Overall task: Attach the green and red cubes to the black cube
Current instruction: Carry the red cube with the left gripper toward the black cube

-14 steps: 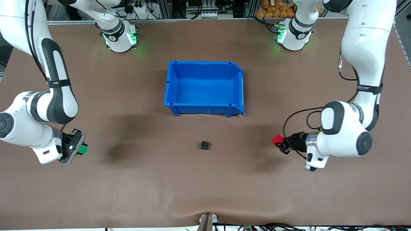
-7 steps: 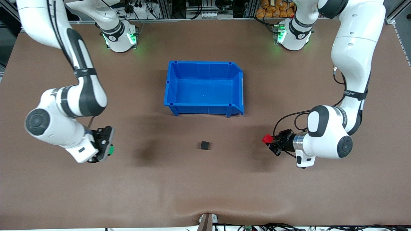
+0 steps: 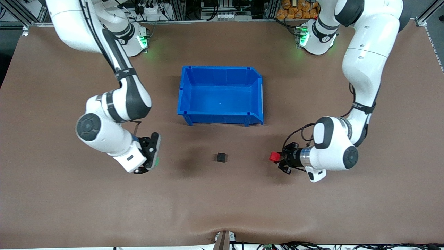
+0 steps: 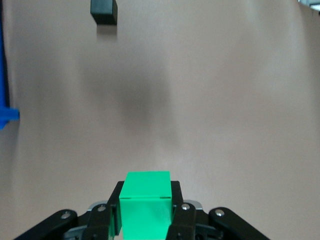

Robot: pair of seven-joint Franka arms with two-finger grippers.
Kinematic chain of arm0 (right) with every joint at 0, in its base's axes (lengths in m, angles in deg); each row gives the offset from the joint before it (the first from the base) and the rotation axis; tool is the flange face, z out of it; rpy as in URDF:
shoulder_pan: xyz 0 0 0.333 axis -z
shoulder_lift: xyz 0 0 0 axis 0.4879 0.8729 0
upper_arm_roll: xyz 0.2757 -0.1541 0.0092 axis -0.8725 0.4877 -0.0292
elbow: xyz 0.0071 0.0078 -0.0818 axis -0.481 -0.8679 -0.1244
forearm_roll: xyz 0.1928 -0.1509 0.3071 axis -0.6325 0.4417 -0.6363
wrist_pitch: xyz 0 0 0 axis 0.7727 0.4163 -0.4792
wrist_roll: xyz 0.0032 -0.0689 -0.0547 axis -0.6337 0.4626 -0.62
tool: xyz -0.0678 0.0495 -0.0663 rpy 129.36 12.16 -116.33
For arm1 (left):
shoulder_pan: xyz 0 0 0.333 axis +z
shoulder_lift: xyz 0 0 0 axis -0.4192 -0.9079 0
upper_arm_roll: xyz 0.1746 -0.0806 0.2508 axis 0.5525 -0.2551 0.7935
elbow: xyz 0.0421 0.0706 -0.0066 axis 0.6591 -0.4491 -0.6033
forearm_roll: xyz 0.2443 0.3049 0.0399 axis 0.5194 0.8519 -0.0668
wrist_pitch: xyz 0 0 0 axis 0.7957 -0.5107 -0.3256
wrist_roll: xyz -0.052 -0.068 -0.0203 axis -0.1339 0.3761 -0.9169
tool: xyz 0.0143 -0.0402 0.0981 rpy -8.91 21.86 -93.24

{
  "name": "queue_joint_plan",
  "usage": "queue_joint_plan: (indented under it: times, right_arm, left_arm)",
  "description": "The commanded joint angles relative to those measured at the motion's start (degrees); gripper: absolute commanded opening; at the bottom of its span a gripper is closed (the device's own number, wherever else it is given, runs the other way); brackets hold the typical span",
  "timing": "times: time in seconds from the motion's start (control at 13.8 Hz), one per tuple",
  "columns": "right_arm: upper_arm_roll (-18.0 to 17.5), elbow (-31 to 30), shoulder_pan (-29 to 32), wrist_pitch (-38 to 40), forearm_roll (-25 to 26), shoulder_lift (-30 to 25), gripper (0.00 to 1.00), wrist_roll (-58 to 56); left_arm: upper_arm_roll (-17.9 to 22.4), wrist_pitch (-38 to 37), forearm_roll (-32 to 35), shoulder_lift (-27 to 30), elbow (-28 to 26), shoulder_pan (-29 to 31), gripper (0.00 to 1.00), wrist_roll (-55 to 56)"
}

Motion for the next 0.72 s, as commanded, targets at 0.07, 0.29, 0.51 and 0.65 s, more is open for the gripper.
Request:
queue_joint_plan:
  times: [0.07, 0.29, 0.51, 0.65]
  right_arm:
    - [0.54, 4.15, -2.98, 0.27, -1.01, 2.54, 0.0, 3.9]
    - [0.54, 4.06, -4.13, -2.97, -1.1, 3.33, 0.0, 4.7]
    - [0.54, 4.15, -6.15, -7.45, -2.06, 4.73, 0.0, 6.36]
    - [0.54, 4.32, -7.73, -8.25, -2.07, 5.18, 0.0, 8.65]
  left_arm:
    - [0.27, 6.65, -0.81, -4.29, 2.5, -2.45, 0.0, 6.95]
    - [0.28, 10.17, -0.81, -6.22, 4.59, -5.26, 0.0, 12.84]
    - [0.71, 11.84, -0.81, -7.29, 6.28, -8.86, 0.0, 17.85]
    - [0.71, 13.34, -0.81, -7.2, 6.36, -10.27, 0.0, 19.18]
